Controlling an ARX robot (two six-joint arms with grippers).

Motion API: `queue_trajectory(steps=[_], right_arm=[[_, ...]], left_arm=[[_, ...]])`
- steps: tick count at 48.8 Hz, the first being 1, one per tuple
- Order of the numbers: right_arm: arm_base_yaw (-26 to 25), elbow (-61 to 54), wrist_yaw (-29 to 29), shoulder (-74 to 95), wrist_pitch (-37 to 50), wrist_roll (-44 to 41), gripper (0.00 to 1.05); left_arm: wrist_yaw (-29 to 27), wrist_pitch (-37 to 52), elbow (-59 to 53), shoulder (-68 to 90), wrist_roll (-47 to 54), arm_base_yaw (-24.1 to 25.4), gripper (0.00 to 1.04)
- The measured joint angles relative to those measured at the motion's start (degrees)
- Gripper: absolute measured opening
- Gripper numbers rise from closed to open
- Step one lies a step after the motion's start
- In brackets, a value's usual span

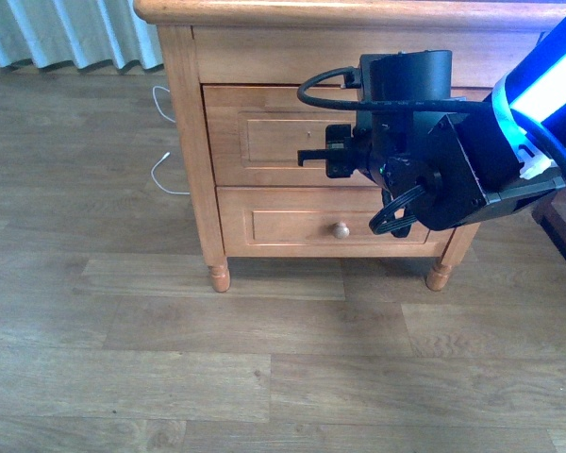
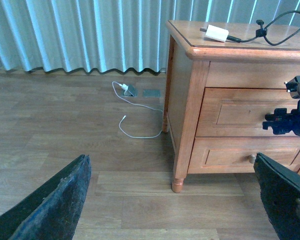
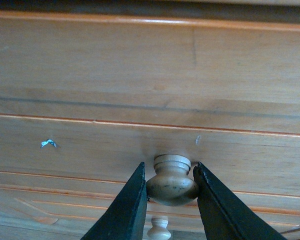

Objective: Put charger into drawer

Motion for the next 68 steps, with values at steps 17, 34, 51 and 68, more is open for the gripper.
queue_trajectory(steps=[17, 34, 51, 68], right_arm=[[0.1, -0.1, -0.2, 0.0, 0.0, -0.1, 0.23], [0.6, -10.1, -2.2, -6.8, -0.5, 2.0, 0.22], [1.5, -28.1, -4.6, -20.5, -6.4, 8.8, 0.22], [1.8, -41.2, -7.0, -29.7, -6.5, 10.5, 0.22]], left_arm=[[0.0, 0.0, 0.0, 0.0, 0.0, 0.0, 0.99], [0.0, 0.0, 0.0, 0.0, 0.0, 0.0, 0.99], [0.0, 0.0, 0.0, 0.0, 0.0, 0.0, 0.99], [0.0, 0.0, 0.0, 0.0, 0.0, 0.0, 0.99]])
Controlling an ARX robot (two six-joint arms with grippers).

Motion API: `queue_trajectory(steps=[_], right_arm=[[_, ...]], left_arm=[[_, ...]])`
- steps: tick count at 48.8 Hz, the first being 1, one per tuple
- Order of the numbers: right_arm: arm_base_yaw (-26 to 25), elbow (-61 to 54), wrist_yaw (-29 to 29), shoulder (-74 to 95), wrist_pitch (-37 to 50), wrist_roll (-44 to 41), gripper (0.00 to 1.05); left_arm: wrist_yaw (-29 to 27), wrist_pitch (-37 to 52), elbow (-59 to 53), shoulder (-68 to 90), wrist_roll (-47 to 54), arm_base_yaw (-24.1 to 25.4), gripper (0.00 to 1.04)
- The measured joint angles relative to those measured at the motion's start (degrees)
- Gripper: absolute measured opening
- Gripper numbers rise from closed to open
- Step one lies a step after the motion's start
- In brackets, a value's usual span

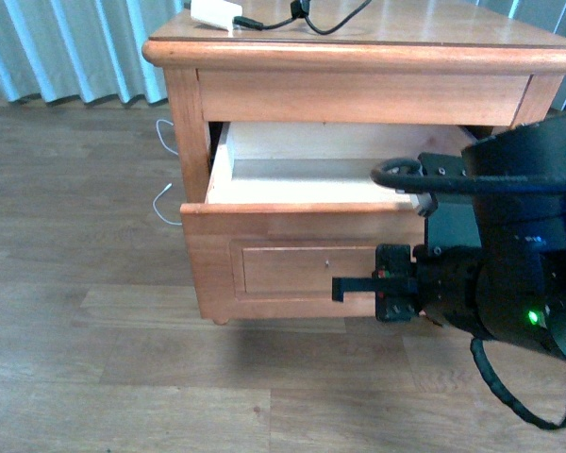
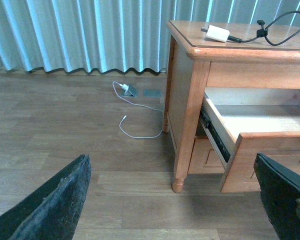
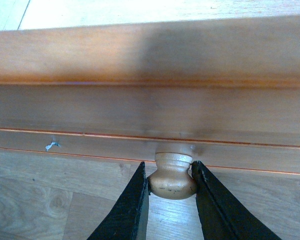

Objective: Put charger into drawer

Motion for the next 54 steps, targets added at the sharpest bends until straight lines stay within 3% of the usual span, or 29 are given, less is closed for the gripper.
queue_trajectory(steps=[7, 15, 25, 28, 54], right_arm=[[0.1, -3.1, -0.5, -1.9, 0.7, 0.1, 0.23], [-0.2, -4.6, 0.0, -4.1, -0.1, 1.4, 0.48], [-3.1, -9.9, 0.9, -18.2, -5.9, 1.9, 0.9], [-3.6, -11.0, -0.2, -22.3, -7.8, 2.0, 0.98], [-14.5, -20.9, -13.3, -67.7, -25.1, -6.8, 0.97]], left_arm=[[0.0, 0.0, 0.0, 0.0, 0.0, 0.0, 0.99], [0.0, 0.0, 0.0, 0.0, 0.0, 0.0, 0.99], [0.0, 0.0, 0.0, 0.0, 0.0, 0.0, 0.99], [0.0, 0.0, 0.0, 0.0, 0.0, 0.0, 0.99], [0.0, 0.0, 0.0, 0.0, 0.0, 0.0, 0.99]])
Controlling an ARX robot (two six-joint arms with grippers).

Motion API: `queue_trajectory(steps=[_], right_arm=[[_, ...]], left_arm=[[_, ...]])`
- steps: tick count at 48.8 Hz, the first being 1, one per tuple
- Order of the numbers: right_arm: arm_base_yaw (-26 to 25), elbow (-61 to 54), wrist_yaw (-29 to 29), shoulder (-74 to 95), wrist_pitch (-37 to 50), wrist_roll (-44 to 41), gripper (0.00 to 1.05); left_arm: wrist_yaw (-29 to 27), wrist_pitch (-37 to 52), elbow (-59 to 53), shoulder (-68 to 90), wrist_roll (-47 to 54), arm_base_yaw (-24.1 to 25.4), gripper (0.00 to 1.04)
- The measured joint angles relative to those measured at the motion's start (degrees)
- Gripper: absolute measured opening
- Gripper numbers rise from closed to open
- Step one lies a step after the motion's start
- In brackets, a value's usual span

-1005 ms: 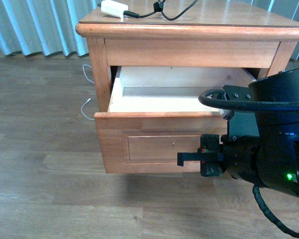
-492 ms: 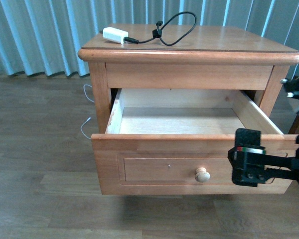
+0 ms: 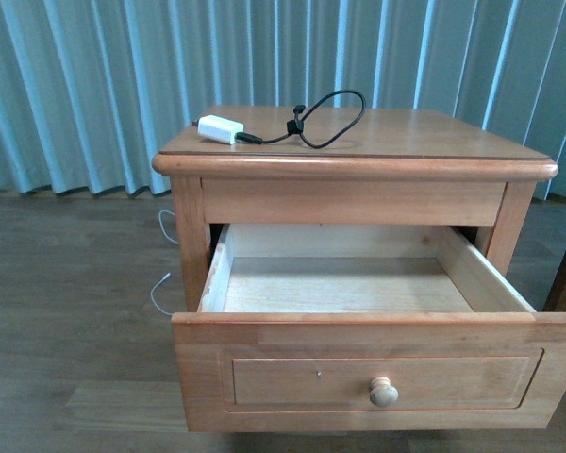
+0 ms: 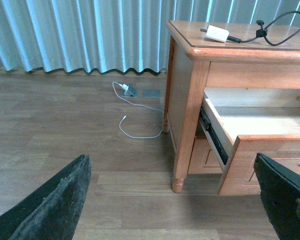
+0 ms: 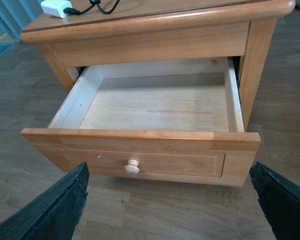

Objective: Put charger into drawer

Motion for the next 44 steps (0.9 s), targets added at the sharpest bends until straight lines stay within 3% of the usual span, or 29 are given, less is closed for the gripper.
queue_trajectory(steps=[16, 24, 44], right_arm=[[-11.9, -3.0, -10.3, -20.6, -14.3, -1.2, 0.97], [-16.7, -6.0, -12.2, -27.0, -14.8, -2.1, 0.97], [-17.5, -6.4, -12.0, -27.4, -14.6, -2.1, 0.97]], left_arm=[[0.0, 0.0, 0.0, 0.0, 0.0, 0.0, 0.99], [0.0, 0.0, 0.0, 0.0, 0.0, 0.0, 0.99], [0.0, 0.0, 0.0, 0.0, 0.0, 0.0, 0.99]])
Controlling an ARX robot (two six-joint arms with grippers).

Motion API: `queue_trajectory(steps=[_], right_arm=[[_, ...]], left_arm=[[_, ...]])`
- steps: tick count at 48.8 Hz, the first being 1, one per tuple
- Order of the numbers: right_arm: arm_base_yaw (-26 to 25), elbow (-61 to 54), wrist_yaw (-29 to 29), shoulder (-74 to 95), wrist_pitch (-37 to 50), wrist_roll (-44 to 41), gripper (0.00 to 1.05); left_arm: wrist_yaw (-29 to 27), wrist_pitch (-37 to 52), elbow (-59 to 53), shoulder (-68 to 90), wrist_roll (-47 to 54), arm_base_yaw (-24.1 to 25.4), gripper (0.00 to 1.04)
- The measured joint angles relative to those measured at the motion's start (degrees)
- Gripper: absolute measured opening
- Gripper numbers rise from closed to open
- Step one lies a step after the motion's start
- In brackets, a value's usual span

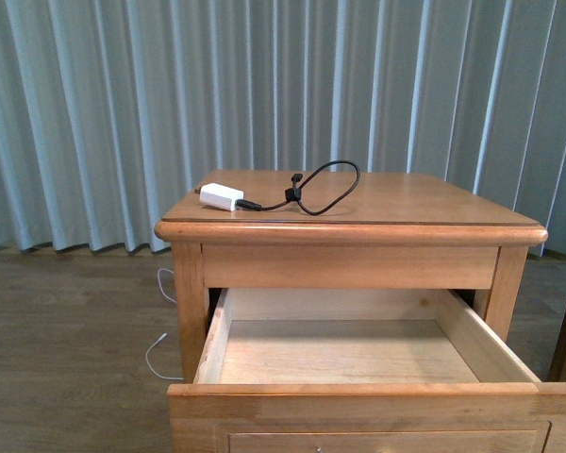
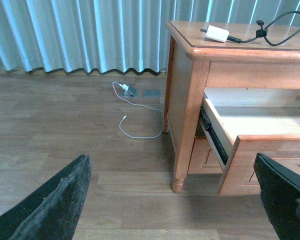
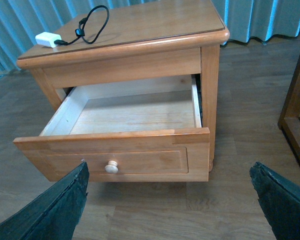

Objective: Put charger into drawer

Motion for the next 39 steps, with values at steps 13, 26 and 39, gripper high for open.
queue_trajectory(steps=[13, 26, 39], right_arm=[[10.7, -7.5, 20.6, -11.1, 6.8, -5.2, 0.51], [10.8, -8.3, 20.6, -11.5, 6.9, -5.6, 0.97], [10.8, -8.3, 20.6, -11.6, 6.9, -5.6, 0.97]], left_arm=[[0.0, 0.0, 0.0, 0.0, 0.0, 0.0, 0.99], [0.0, 0.0, 0.0, 0.0, 0.0, 0.0, 0.99], [0.0, 0.0, 0.0, 0.0, 0.0, 0.0, 0.99]])
